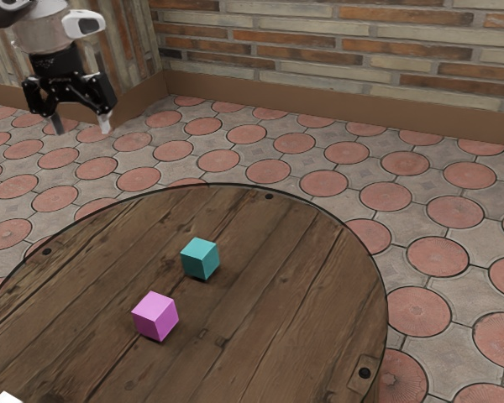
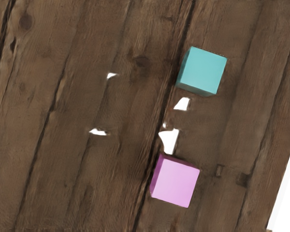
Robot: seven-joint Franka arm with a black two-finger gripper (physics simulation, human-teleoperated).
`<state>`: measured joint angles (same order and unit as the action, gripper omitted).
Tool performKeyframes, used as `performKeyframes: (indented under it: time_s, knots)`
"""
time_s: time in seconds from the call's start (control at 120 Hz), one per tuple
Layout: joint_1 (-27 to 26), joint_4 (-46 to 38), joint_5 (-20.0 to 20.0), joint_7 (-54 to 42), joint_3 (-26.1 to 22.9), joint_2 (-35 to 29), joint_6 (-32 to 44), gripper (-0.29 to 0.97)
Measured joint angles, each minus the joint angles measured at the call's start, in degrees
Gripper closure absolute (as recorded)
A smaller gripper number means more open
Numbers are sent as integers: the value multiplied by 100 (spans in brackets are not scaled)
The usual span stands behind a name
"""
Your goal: Pick up the blue block with one arm, and put the blue block on the pink block with one arm
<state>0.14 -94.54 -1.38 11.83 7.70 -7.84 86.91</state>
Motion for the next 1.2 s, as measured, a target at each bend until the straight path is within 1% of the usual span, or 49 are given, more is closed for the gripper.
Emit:
performKeyframes:
  time_s: [0.108,0.192,0.208,0.242,0.267,0.3,0.342,0.375,0.408,0.483,0.542,0.667,0.833,1.025,1.2]
  knots:
    - [-54,-96,-14,429,6,-3,45,0]
    - [-240,-236,-31,714,48,82,92,0]
    - [-276,-282,-36,799,-14,97,82,0]
    - [-354,-331,-36,971,-218,269,58,0]
    - [-480,-254,-27,1051,-310,521,58,0]
    - [-683,-172,-7,1068,-364,844,127,0]
    - [-932,-123,6,1054,-406,1093,237,0]
    - [-1041,-105,9,1042,-424,1323,357,0]
    - [-953,-91,15,1018,-434,1534,495,0]
    - [-381,-90,25,842,-429,1981,890,0]
    - [-170,-281,29,653,-426,2134,1311,0]
    - [-188,-810,36,265,-427,2279,2267,0]
    - [-196,-894,15,-316,-436,2730,3223,0]
    - [-198,-858,-34,-983,-436,3149,3984,0]
    - [-212,-841,-107,-1480,-436,3339,4418,0]
